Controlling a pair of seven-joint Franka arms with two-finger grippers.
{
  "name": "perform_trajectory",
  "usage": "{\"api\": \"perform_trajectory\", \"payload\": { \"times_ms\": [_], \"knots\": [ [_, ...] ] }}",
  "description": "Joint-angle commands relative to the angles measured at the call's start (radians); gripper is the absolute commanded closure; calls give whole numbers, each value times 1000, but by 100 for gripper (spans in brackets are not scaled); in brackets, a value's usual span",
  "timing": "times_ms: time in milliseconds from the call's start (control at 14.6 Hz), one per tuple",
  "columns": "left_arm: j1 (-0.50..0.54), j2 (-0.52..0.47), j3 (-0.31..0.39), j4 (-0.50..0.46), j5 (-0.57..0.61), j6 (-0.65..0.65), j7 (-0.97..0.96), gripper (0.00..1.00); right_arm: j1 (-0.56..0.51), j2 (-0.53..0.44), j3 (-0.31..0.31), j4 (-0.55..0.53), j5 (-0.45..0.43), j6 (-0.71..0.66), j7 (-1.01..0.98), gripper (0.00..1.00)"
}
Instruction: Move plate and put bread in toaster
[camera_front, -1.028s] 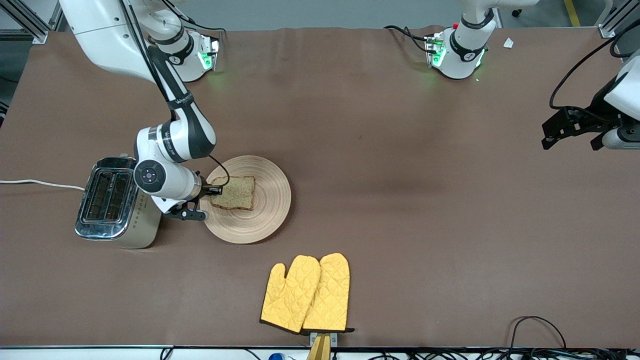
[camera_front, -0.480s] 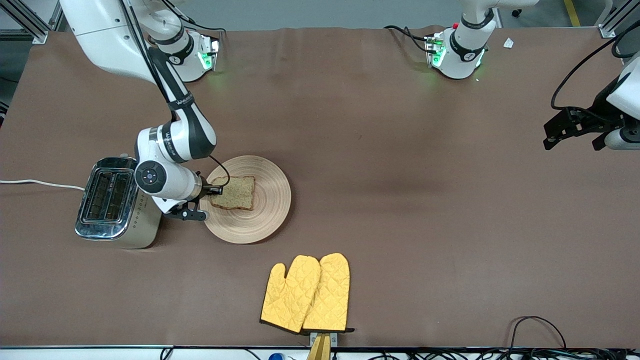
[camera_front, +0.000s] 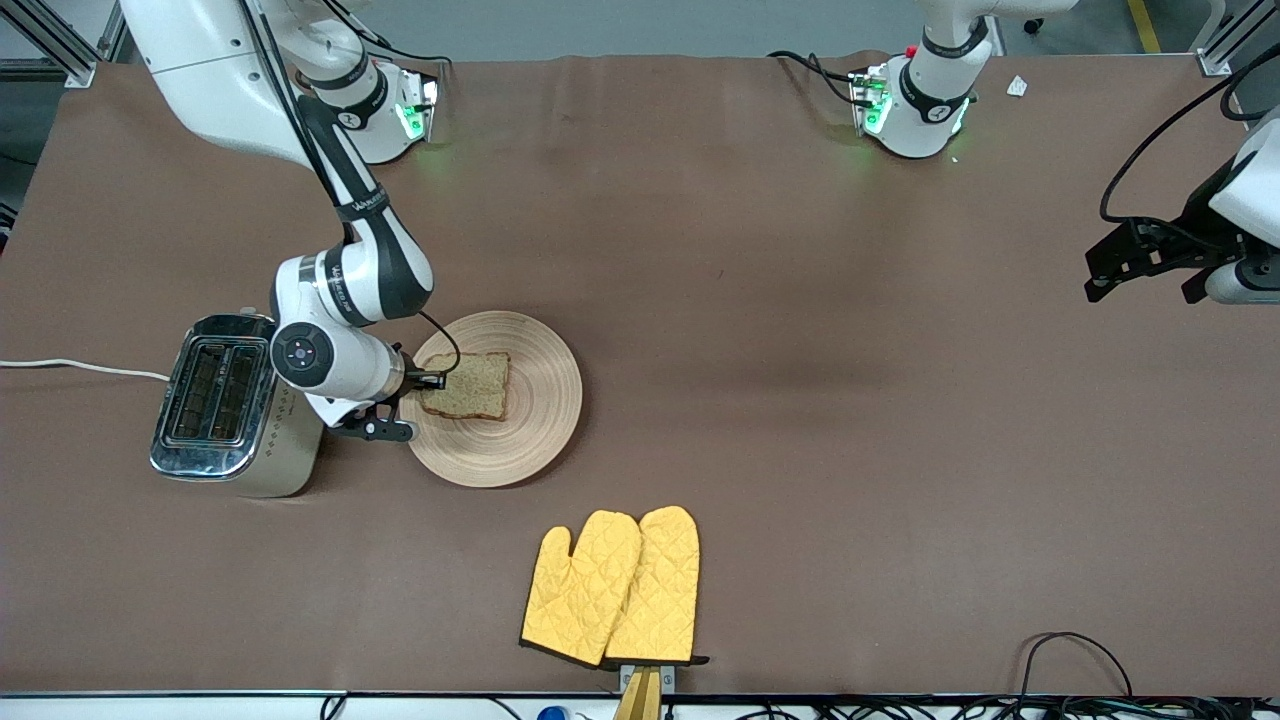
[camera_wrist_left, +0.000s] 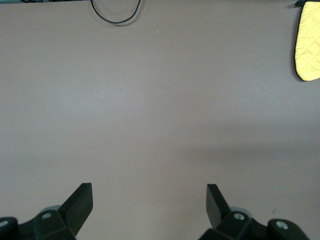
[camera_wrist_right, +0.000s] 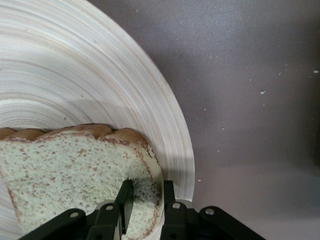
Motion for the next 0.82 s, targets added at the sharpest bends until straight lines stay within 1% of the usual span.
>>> {"api": "perform_trajectory", "payload": {
  "times_ms": [0, 274, 480, 754],
  "knots": [
    [-6, 3, 4, 12, 7, -16, 12, 0, -9, 5, 6, -2, 4, -1, 12, 69],
    [-9, 3, 4, 12, 7, -16, 11, 0, -8, 11, 6, -1, 5, 2, 13, 71],
    [-7, 3, 4, 12, 7, -16, 12, 0, -9, 11, 6, -2, 5, 2, 13, 75],
    [-9, 3, 4, 12, 7, -16, 12, 0, -17, 14, 6, -2, 5, 3, 13, 77]
  ]
}}
